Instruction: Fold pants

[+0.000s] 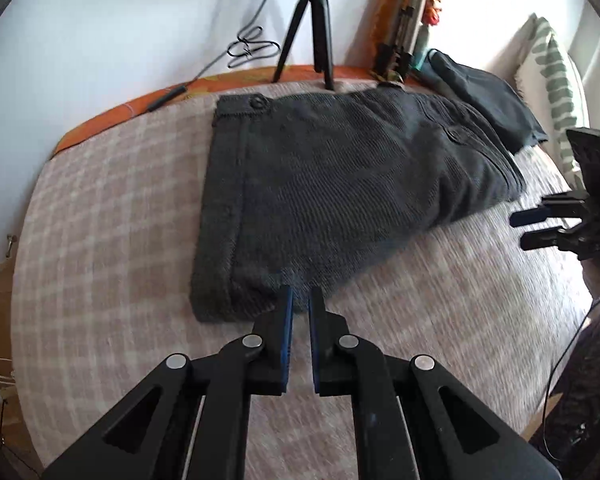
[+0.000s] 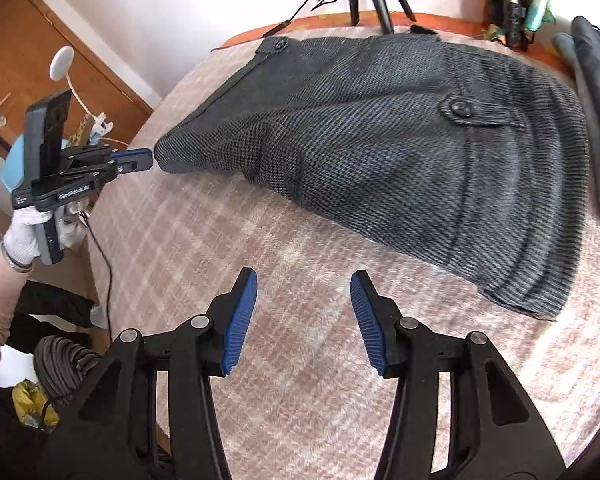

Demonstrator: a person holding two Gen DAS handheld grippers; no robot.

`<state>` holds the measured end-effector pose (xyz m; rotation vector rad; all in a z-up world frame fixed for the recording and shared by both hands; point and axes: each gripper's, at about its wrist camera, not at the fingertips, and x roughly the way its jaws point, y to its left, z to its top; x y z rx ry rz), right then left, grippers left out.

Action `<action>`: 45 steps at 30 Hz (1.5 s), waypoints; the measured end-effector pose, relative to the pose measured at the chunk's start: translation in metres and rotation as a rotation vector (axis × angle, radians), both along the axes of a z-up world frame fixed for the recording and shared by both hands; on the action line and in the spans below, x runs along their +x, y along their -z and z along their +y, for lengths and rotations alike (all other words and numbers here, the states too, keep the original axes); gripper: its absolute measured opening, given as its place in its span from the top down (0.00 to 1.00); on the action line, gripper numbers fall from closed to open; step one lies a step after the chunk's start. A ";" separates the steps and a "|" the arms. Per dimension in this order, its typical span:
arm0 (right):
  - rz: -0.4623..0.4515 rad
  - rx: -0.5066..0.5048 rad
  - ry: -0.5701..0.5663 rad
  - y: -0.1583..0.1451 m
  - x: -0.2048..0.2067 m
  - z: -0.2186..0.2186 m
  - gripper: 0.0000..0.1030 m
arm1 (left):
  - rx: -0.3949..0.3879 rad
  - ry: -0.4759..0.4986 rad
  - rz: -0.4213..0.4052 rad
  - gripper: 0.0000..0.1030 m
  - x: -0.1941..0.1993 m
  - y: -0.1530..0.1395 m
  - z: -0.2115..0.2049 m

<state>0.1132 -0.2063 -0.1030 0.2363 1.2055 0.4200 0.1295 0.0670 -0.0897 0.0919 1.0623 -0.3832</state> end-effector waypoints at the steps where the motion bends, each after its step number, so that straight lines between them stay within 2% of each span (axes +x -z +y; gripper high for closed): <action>1: 0.005 0.008 0.011 0.006 0.006 0.005 0.50 | -0.020 0.004 0.021 0.95 -0.006 0.005 -0.001; 3: 0.008 0.024 0.047 0.015 0.016 0.011 0.50 | -0.053 0.007 0.054 0.95 -0.012 0.014 -0.003; 4: -0.011 0.029 0.070 0.016 0.019 0.013 0.50 | -0.038 0.008 0.056 0.95 -0.010 0.019 -0.005; 5: -0.031 0.043 0.094 0.019 0.025 0.014 0.50 | -0.025 -0.007 0.054 0.95 -0.008 0.024 -0.005; 9: -0.044 0.139 0.189 0.025 0.038 0.011 0.50 | -0.076 -0.087 0.063 0.95 0.016 0.034 0.000; 10: -0.049 0.163 0.201 0.022 0.041 0.010 0.59 | -0.078 -0.104 0.056 0.95 0.022 0.034 0.000; 11: -0.060 0.167 0.204 0.018 0.043 0.011 0.77 | -0.082 -0.120 0.047 0.95 0.028 0.031 0.002; 14: -0.131 0.139 0.197 -0.003 0.049 0.016 0.86 | -0.124 -0.150 0.003 0.95 0.041 0.014 0.006; 18: -0.170 0.142 0.194 -0.021 0.055 0.013 0.88 | -0.173 -0.155 -0.020 0.95 0.058 -0.003 0.009; 24: -0.117 0.152 0.163 -0.002 0.040 0.018 0.87 | -0.205 -0.142 0.062 0.95 0.053 0.014 0.015; 25: -0.100 0.168 0.170 0.003 0.041 0.021 0.79 | -0.209 -0.147 0.066 0.95 0.051 0.016 0.016; 26: -0.080 0.193 0.181 0.009 0.040 0.022 0.65 | -0.209 -0.151 0.065 0.95 0.049 0.018 0.018; 28: -0.047 0.237 0.178 0.021 0.039 0.033 0.50 | -0.204 -0.152 0.060 0.95 0.046 0.019 0.016; 31: -0.060 0.229 0.138 0.030 0.045 0.060 0.50 | -0.189 -0.143 0.051 0.95 0.046 0.016 0.015; 33: -0.112 0.183 0.135 0.030 0.053 0.077 0.50 | -0.195 -0.142 0.059 0.95 0.048 0.014 0.017; 36: -0.106 0.240 0.115 0.030 0.065 0.095 0.50 | -0.199 -0.140 0.055 0.95 0.045 0.011 0.022; 37: -0.098 0.242 0.103 0.030 0.067 0.101 0.66 | -0.195 -0.136 0.052 0.95 0.042 0.010 0.024; 38: -0.086 0.234 0.095 0.029 0.068 0.105 0.87 | -0.188 -0.133 0.048 0.95 0.039 0.009 0.026; 45: -0.033 0.377 0.100 -0.007 0.054 0.088 0.91 | -0.118 -0.141 0.003 0.95 0.012 0.002 0.043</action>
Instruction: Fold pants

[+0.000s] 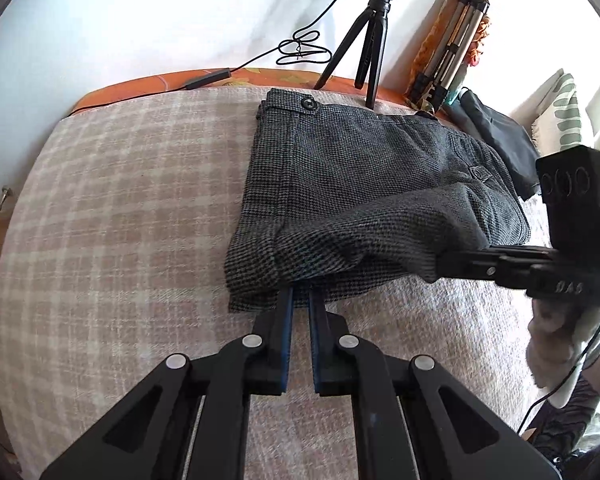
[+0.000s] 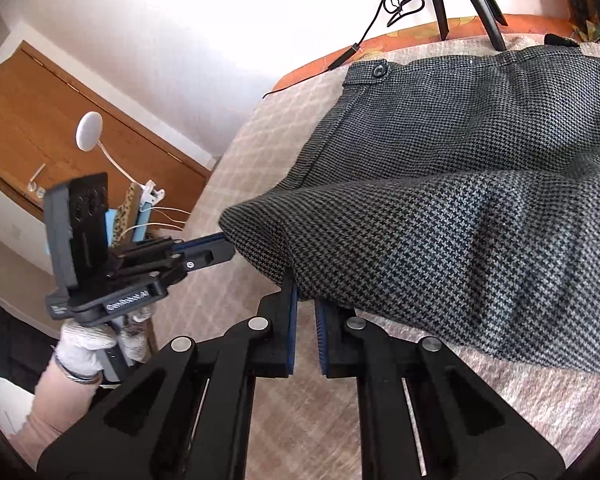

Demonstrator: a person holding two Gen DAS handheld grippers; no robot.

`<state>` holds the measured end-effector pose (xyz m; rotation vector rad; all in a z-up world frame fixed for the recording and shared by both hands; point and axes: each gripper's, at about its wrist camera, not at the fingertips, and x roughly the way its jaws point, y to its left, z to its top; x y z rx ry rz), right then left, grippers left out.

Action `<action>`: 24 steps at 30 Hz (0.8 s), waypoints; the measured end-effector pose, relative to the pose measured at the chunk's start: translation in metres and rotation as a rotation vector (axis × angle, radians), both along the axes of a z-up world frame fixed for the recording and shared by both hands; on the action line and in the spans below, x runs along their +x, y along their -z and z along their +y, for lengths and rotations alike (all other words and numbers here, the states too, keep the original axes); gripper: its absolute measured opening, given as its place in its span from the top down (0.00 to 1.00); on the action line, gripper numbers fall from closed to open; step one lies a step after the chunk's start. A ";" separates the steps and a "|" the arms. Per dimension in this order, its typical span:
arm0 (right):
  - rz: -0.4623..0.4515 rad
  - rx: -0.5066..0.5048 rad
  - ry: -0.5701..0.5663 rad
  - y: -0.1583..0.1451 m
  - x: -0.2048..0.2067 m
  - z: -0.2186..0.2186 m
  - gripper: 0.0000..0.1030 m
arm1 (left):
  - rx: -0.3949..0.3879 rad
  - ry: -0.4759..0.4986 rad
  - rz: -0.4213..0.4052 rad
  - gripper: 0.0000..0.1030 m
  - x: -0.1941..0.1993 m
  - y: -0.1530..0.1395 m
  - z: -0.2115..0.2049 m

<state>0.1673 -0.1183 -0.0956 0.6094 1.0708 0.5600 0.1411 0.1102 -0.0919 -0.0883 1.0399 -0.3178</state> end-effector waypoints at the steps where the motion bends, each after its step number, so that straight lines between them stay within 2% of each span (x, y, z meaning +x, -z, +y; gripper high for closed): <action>1: 0.020 0.022 -0.008 -0.003 -0.004 -0.002 0.91 | 0.003 -0.004 -0.008 0.95 -0.004 -0.002 0.002; 3: 0.066 0.024 -0.026 0.001 -0.011 -0.001 0.91 | 0.001 -0.010 -0.031 0.95 -0.014 -0.008 0.006; 7: 0.176 -0.127 -0.081 0.034 -0.018 0.018 0.91 | 0.001 -0.009 -0.076 0.95 -0.026 -0.022 0.006; 9: 0.175 -0.126 -0.069 0.039 -0.019 0.020 0.91 | -0.018 0.008 -0.078 0.95 -0.023 -0.024 0.000; 13: 0.139 -0.109 -0.048 0.026 -0.025 0.011 0.88 | -0.002 0.071 -0.068 0.95 -0.006 -0.014 -0.030; 16: 0.099 -0.142 -0.027 0.010 -0.038 -0.004 0.87 | 0.074 0.095 -0.014 0.95 0.012 0.010 -0.047; 18: 0.070 -0.180 0.002 0.000 -0.046 -0.020 0.81 | 0.117 0.107 0.048 0.95 0.022 0.030 -0.050; 19: 0.057 -0.196 0.027 -0.006 -0.049 -0.031 0.70 | 0.142 0.128 0.088 0.95 0.024 0.041 -0.051; 20: 0.044 -0.206 0.057 -0.010 -0.055 -0.043 0.60 | 0.141 0.147 0.044 0.95 0.021 0.041 -0.051; 24: 0.035 -0.244 0.152 -0.017 -0.069 -0.086 0.56 | 0.167 0.162 0.032 0.95 0.019 0.041 -0.054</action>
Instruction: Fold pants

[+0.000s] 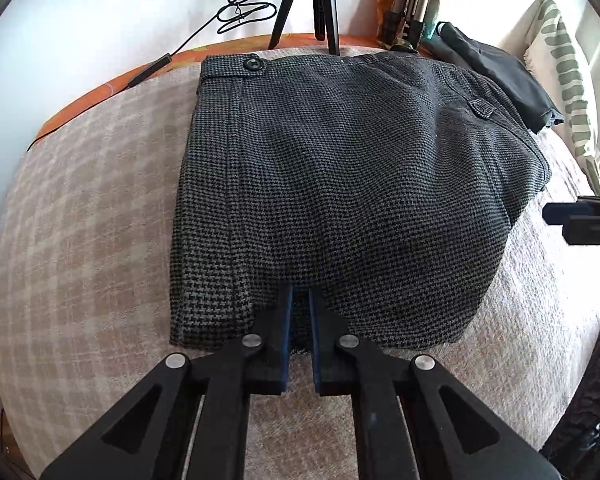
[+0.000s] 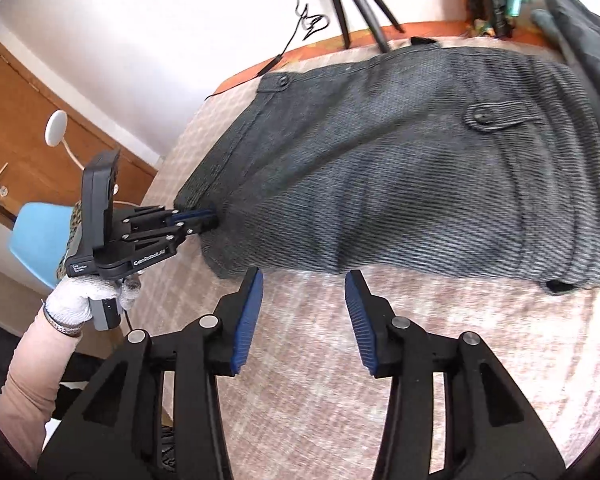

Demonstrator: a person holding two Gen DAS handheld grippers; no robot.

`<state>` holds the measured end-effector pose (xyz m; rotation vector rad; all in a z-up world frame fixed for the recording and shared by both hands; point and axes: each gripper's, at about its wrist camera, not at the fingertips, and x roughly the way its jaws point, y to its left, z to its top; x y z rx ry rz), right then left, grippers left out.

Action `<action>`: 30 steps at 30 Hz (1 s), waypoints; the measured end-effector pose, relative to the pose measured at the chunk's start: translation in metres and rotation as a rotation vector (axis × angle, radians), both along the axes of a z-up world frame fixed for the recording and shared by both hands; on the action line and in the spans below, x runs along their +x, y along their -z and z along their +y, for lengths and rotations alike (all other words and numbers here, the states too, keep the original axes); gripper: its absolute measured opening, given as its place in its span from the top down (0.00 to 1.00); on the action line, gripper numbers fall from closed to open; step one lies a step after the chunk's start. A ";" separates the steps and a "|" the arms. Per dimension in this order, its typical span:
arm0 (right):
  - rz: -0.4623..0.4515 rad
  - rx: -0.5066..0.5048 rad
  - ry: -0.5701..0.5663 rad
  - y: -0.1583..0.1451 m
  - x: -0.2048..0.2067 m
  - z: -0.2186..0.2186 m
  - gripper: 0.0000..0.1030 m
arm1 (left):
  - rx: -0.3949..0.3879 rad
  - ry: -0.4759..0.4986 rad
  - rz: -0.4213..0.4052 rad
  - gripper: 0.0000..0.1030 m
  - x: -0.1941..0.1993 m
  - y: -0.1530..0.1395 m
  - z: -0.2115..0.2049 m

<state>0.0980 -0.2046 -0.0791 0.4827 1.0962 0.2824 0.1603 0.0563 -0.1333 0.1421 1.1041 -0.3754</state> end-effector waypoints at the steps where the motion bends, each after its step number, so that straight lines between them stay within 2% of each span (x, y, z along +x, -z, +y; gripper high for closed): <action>1: 0.008 -0.003 0.023 0.002 -0.002 -0.011 0.56 | 0.015 0.003 -0.009 0.95 -0.001 0.000 -0.002; 6: 0.038 -0.063 0.179 0.006 -0.011 -0.060 0.54 | 0.075 -0.016 -0.016 0.95 -0.003 -0.004 -0.013; 8: 0.055 -0.021 0.246 0.010 -0.016 -0.085 0.35 | 0.124 -0.017 -0.046 0.95 -0.009 -0.007 -0.019; 10: 0.078 0.015 0.291 0.018 -0.017 -0.103 0.30 | 0.173 -0.020 -0.060 0.95 -0.018 -0.011 -0.025; 14: 0.133 0.104 0.356 0.040 -0.010 -0.125 0.30 | 0.231 -0.001 -0.047 0.95 -0.034 -0.018 -0.045; 16: 0.154 0.138 0.374 0.050 -0.003 -0.130 0.30 | 0.245 0.033 -0.066 0.95 -0.042 -0.023 -0.057; 20: 0.126 0.126 0.368 0.048 0.011 -0.124 0.27 | 0.236 0.086 -0.085 0.95 -0.045 -0.024 -0.073; 22: 0.118 0.109 0.360 0.050 0.014 -0.118 0.28 | 0.229 0.089 -0.062 0.95 -0.040 -0.018 -0.076; 23: 0.113 0.104 0.348 0.049 0.016 -0.116 0.42 | 0.221 0.092 -0.049 0.95 -0.039 -0.017 -0.077; 25: 0.116 0.084 0.330 0.047 0.018 -0.113 0.53 | 0.216 0.099 -0.030 0.95 -0.035 -0.011 -0.076; 27: 0.094 0.032 0.324 0.041 0.016 -0.111 0.65 | 0.162 0.095 -0.010 0.95 -0.029 -0.007 -0.069; 28: 0.082 -0.023 0.333 0.035 0.016 -0.110 0.81 | 0.122 0.088 -0.005 0.95 -0.027 -0.006 -0.064; 30: 0.053 -0.083 0.328 0.027 0.015 -0.110 0.83 | 0.064 0.086 -0.004 0.95 -0.024 -0.004 -0.055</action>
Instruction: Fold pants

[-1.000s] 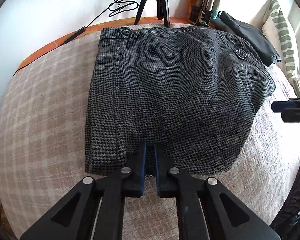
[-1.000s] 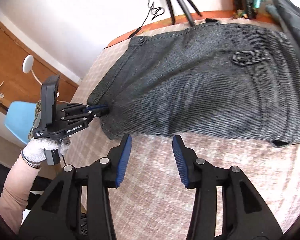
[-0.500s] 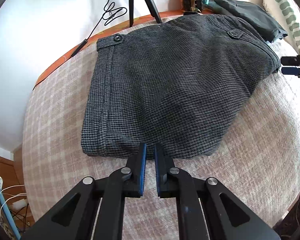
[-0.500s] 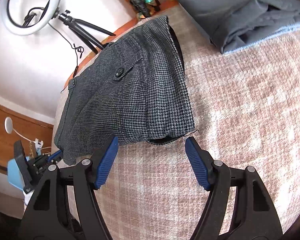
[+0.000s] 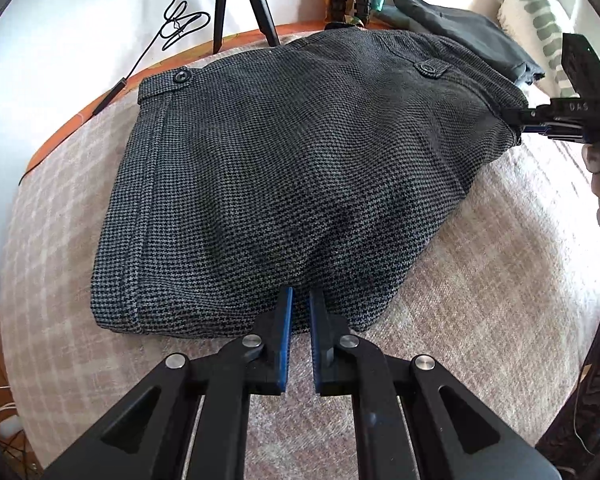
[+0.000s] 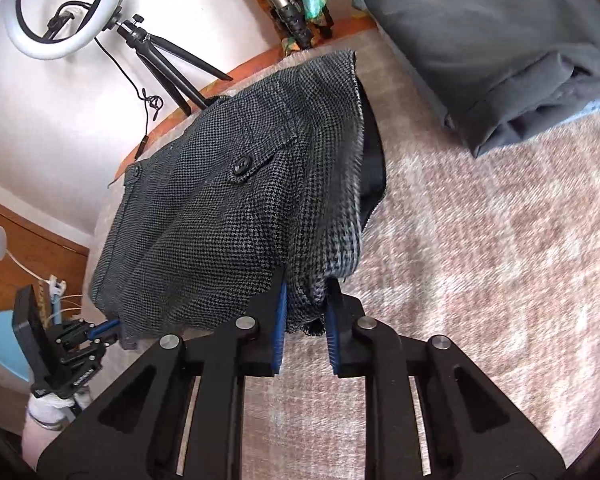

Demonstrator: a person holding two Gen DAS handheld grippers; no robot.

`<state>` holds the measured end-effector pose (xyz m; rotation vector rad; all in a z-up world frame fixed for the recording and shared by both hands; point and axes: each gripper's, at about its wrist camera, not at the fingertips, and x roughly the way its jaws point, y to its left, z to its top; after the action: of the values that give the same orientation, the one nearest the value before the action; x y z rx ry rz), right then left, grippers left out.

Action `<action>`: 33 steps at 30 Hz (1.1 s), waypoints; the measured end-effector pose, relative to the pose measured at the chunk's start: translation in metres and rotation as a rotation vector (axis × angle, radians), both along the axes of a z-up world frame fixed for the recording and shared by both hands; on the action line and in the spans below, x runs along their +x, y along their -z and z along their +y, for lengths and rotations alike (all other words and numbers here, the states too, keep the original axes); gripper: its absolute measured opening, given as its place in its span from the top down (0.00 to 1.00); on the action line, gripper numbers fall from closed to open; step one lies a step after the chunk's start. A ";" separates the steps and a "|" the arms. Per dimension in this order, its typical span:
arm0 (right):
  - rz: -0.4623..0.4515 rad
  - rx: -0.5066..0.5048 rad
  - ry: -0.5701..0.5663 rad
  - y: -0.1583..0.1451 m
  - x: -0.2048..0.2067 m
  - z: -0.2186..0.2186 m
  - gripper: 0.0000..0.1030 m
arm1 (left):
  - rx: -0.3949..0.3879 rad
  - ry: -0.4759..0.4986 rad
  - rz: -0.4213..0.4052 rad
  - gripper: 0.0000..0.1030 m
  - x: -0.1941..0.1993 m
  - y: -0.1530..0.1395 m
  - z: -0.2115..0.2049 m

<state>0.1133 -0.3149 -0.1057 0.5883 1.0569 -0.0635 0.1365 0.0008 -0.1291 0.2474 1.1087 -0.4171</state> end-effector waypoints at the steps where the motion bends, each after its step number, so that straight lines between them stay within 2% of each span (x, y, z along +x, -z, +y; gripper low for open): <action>1: -0.010 -0.005 -0.007 -0.003 -0.001 0.000 0.83 | -0.012 0.008 -0.002 0.95 0.000 0.001 0.002; 4: -0.035 -0.026 -0.047 -0.013 -0.005 0.004 0.79 | -0.006 0.055 -0.017 0.94 -0.001 0.002 0.001; 9: -0.060 -0.088 -0.070 -0.025 -0.010 0.007 0.71 | -0.031 0.065 0.011 0.94 0.001 0.002 0.004; 10: -0.065 -0.097 -0.079 -0.026 -0.011 0.008 0.67 | -0.024 0.064 0.013 0.94 0.002 0.001 0.004; 15: -0.067 -0.121 -0.115 -0.026 -0.012 0.016 0.65 | 0.061 0.069 -0.040 0.94 -0.007 -0.001 -0.008; 17: -0.062 -0.122 -0.121 -0.024 -0.011 0.018 0.59 | 0.076 0.063 -0.055 0.94 -0.006 0.000 -0.012; 19: -0.063 -0.128 -0.123 -0.025 -0.010 0.020 0.59 | 0.084 0.065 -0.071 0.94 -0.005 0.001 -0.015; 24: -0.062 -0.140 -0.138 -0.025 -0.009 0.022 0.59 | 0.038 0.011 -0.078 0.94 0.004 -0.002 -0.012; 27: -0.062 -0.144 -0.148 -0.025 -0.010 0.021 0.59 | 0.046 0.008 -0.087 0.95 0.002 -0.005 -0.012; 29: -0.067 -0.154 -0.165 -0.028 -0.011 0.023 0.59 | 0.059 0.007 -0.089 1.00 -0.002 -0.007 -0.009; 31: -0.079 -0.188 -0.201 -0.033 -0.013 0.029 0.59 | 0.051 0.000 -0.084 1.00 -0.006 -0.011 -0.005; 33: -0.088 -0.227 -0.252 -0.037 -0.015 0.038 0.51 | 0.033 0.004 -0.076 1.00 -0.011 -0.016 -0.002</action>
<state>0.0982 -0.2770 -0.0687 0.2478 1.0146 0.0620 0.1259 -0.0008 -0.1129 0.2924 1.0412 -0.3905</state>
